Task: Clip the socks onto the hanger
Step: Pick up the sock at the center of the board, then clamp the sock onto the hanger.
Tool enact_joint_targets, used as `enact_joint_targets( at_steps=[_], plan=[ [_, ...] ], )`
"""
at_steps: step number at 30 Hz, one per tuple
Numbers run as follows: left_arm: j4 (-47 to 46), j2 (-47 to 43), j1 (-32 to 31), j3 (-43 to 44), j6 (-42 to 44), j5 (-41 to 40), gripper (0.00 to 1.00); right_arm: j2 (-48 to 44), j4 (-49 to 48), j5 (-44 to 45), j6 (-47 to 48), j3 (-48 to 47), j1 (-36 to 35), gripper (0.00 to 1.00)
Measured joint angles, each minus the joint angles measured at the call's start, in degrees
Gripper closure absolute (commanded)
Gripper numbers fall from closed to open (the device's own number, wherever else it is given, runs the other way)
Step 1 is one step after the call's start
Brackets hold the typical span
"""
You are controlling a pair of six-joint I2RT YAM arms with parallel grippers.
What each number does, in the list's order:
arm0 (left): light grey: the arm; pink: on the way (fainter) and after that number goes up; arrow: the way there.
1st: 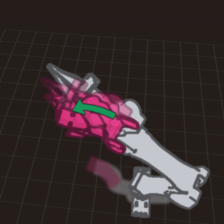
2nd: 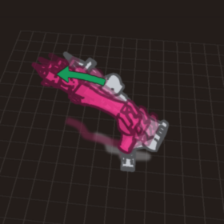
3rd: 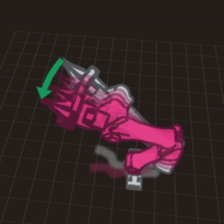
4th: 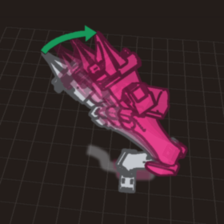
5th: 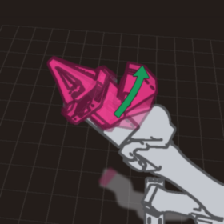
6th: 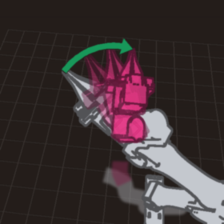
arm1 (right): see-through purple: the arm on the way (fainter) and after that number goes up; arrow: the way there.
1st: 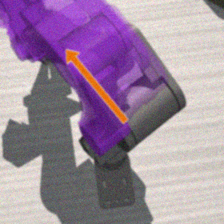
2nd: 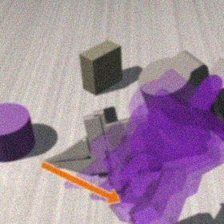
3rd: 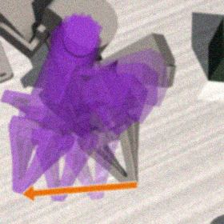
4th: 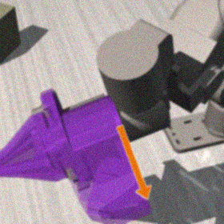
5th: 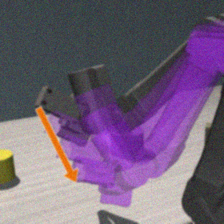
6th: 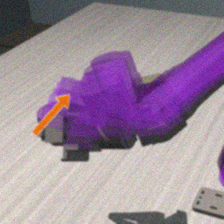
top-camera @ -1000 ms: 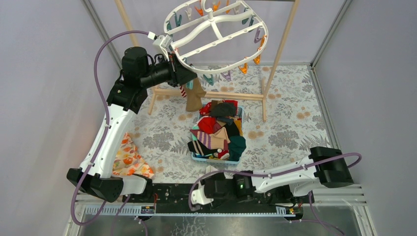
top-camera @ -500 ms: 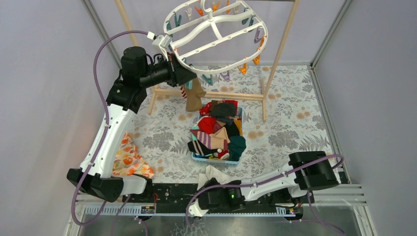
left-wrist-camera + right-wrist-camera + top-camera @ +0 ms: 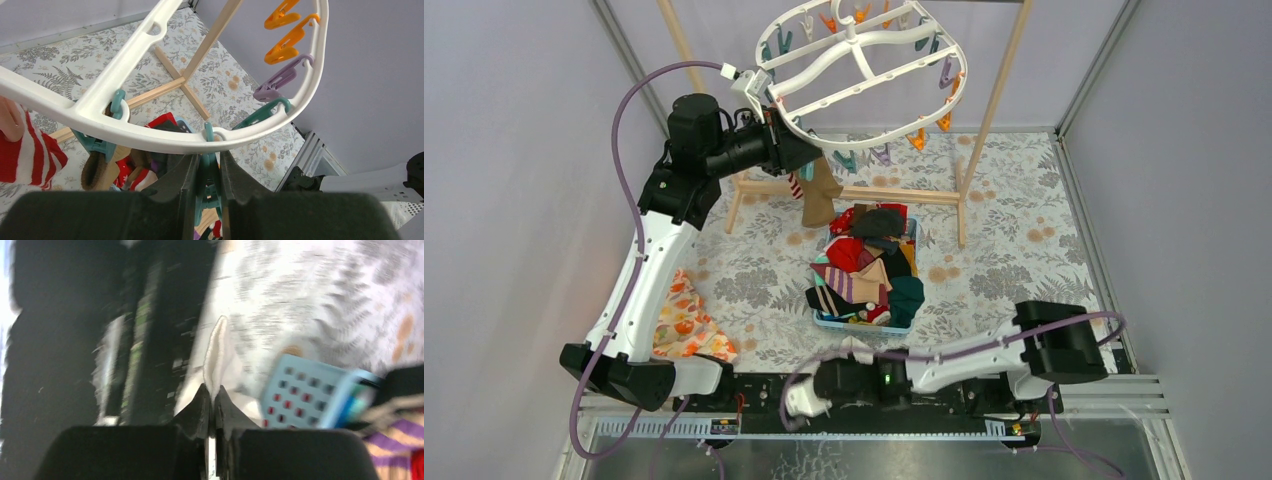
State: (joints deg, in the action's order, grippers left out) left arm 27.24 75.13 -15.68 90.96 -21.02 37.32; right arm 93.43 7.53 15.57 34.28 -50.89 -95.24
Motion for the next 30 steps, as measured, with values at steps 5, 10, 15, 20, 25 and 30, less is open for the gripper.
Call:
enact_joint_targets(
  at_steps=[5, 10, 15, 20, 25, 30],
  plan=[
    [0.13, 0.02, 0.00, 0.22, 0.00, 0.28, 0.94, -7.63, 0.92, -7.98, -13.62, -7.67, 12.20, 1.00],
    [0.15, 0.02, 0.02, 0.28, 0.00, 1.03, 0.95, -18.47, -1.55, -18.86, -28.63, -9.53, 22.08, 1.00],
    [0.09, 0.07, 0.04, 0.31, -0.17, 2.05, 0.96, -25.77, -14.84, -33.31, -46.82, -2.93, 35.50, 1.00],
    [-0.22, 0.42, 0.04, 0.31, -1.38, 3.89, 0.98, -25.38, -29.03, -40.44, -58.71, 4.74, 40.85, 1.00],
    [-0.87, 0.72, 0.07, 0.07, -2.43, 6.34, 0.98, -19.19, -41.29, -47.39, -66.47, 4.42, 43.71, 1.00],
    [-2.67, 0.70, 0.31, -1.33, -3.58, 9.40, 0.99, -14.49, -53.83, -51.04, -73.94, 3.91, 46.86, 1.00]
  ],
)
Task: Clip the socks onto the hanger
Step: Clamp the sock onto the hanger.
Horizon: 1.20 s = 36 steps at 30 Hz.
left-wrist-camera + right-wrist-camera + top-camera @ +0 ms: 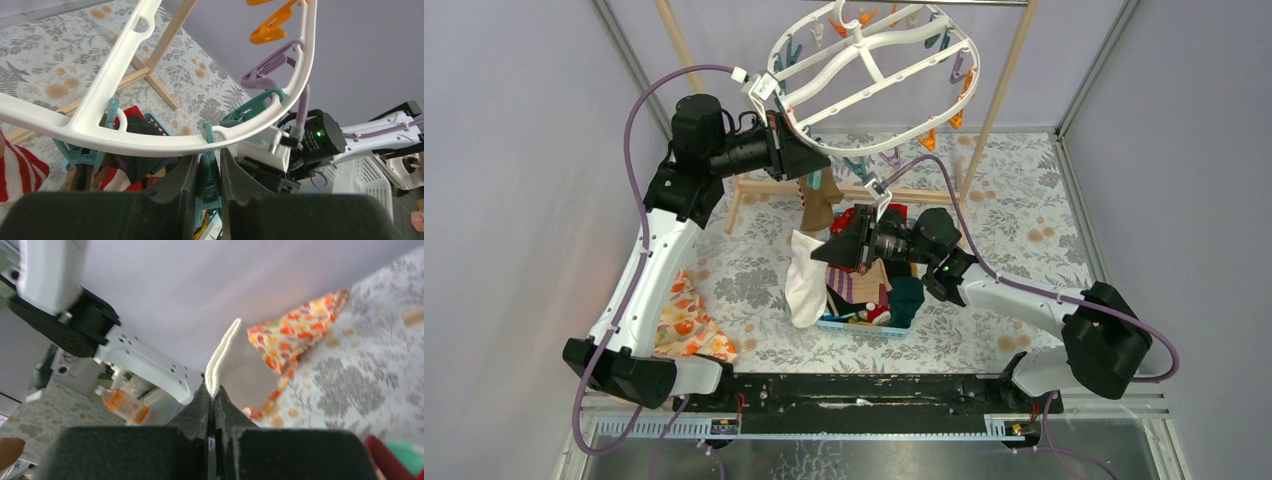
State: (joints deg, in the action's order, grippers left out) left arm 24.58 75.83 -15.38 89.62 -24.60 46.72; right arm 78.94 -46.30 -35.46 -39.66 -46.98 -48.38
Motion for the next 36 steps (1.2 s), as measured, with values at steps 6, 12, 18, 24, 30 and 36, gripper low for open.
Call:
enact_joint_targets(
  at_steps=[6, 12, 18, 24, 30, 36],
  plan=[
    [-5.35, -0.37, 0.07, -3.50, -3.74, 3.76, 0.99, 4.52, -18.49, -0.70, -8.83, -0.02, 2.36, 1.00],
    [-9.73, -0.48, 0.07, -5.05, -7.50, 6.25, 1.00, 10.62, -31.10, 0.17, -15.76, -0.11, 2.82, 1.00],
    [-12.33, -0.50, 0.61, -5.14, -9.53, 7.54, 1.00, 12.81, -38.64, 1.90, -19.82, -0.24, 3.39, 1.00],
    [-13.53, -0.50, 1.09, -5.27, -10.95, 8.24, 1.00, 13.31, -42.51, 3.04, -22.32, -2.34, 4.02, 1.00],
    [-14.29, -0.50, 1.60, -5.27, -11.98, 8.85, 1.00, 14.38, -43.67, 3.54, -23.39, -3.28, 4.31, 1.00],
    [-14.73, -0.50, 1.99, -5.27, -12.61, 9.55, 1.00, 15.08, -43.87, 4.00, -23.74, -3.61, 4.68, 1.00]
  ],
)
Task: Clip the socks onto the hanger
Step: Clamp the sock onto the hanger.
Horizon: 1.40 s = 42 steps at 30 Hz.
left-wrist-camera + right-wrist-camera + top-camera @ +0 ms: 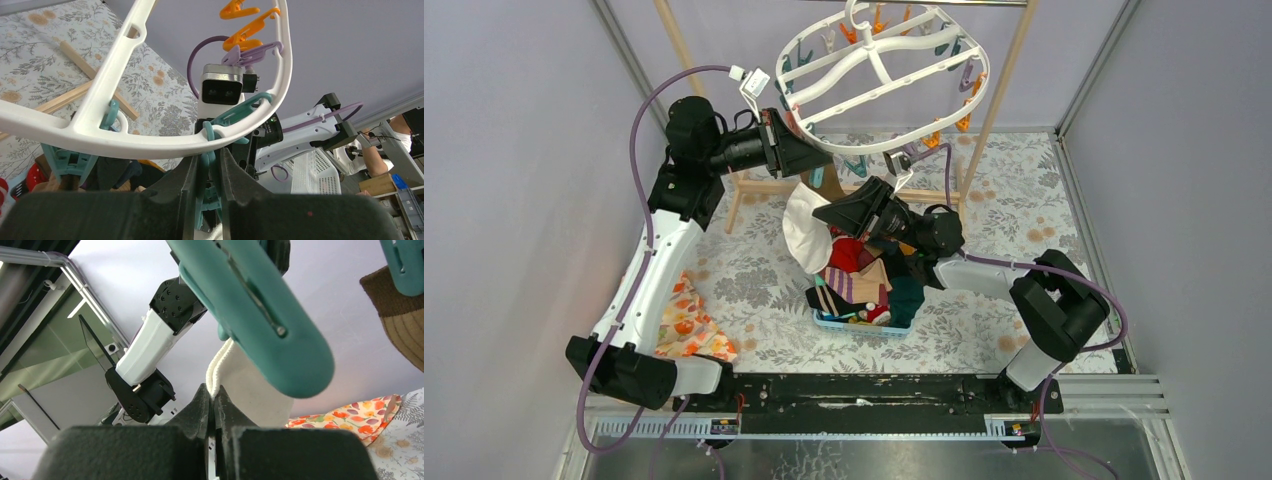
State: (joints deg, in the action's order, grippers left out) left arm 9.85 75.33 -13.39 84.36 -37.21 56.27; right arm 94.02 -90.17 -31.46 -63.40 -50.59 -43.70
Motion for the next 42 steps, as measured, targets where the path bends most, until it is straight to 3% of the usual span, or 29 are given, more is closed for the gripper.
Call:
enact_joint_targets(
  at_steps=[42],
  plan=[
    [-1.22, 0.00, 1.14, 0.00, -1.49, 2.67, 1.00, 0.57, 1.99, 5.46, 0.09, -1.90, 0.37, 1.00]
  ],
)
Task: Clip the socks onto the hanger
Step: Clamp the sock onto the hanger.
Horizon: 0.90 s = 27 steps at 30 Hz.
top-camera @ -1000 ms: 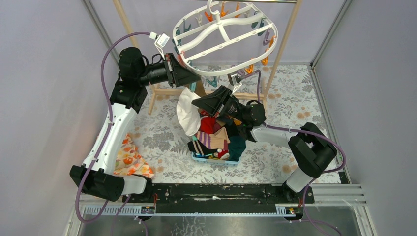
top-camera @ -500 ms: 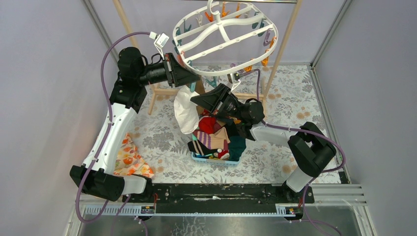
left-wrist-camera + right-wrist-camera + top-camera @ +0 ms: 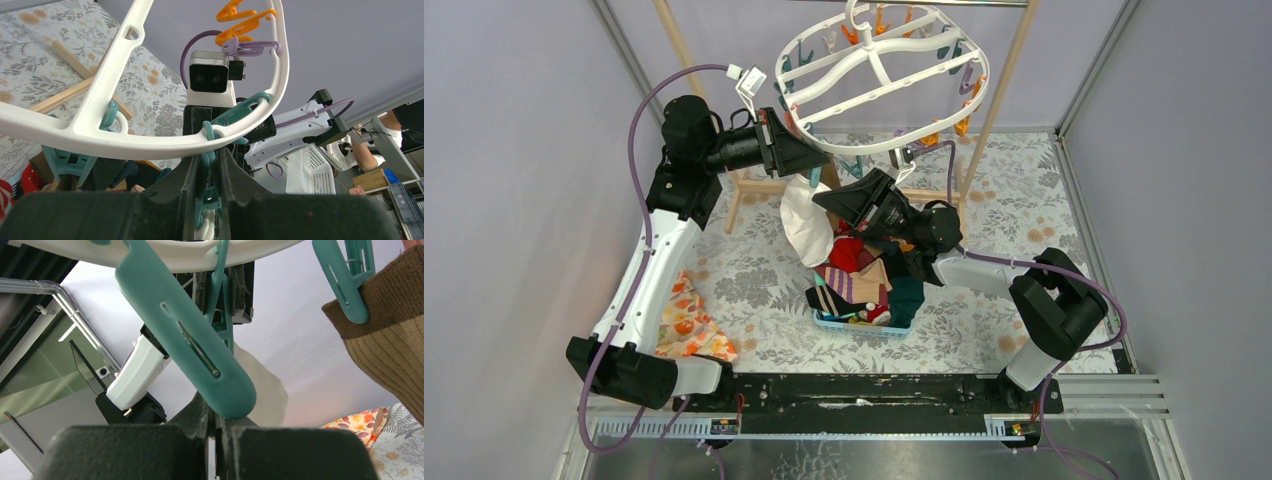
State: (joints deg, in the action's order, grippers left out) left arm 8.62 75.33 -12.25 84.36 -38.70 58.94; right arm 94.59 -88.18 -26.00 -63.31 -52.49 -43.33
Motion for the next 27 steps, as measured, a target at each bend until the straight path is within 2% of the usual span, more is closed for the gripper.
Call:
enact_joint_targets(
  at_steps=[27],
  plan=[
    [0.00, 0.00, 0.24, 0.00, 2.32, 0.02, 0.98, -0.15, -0.37, 0.94, -0.83, -0.50, 0.87, 1.00]
  ],
)
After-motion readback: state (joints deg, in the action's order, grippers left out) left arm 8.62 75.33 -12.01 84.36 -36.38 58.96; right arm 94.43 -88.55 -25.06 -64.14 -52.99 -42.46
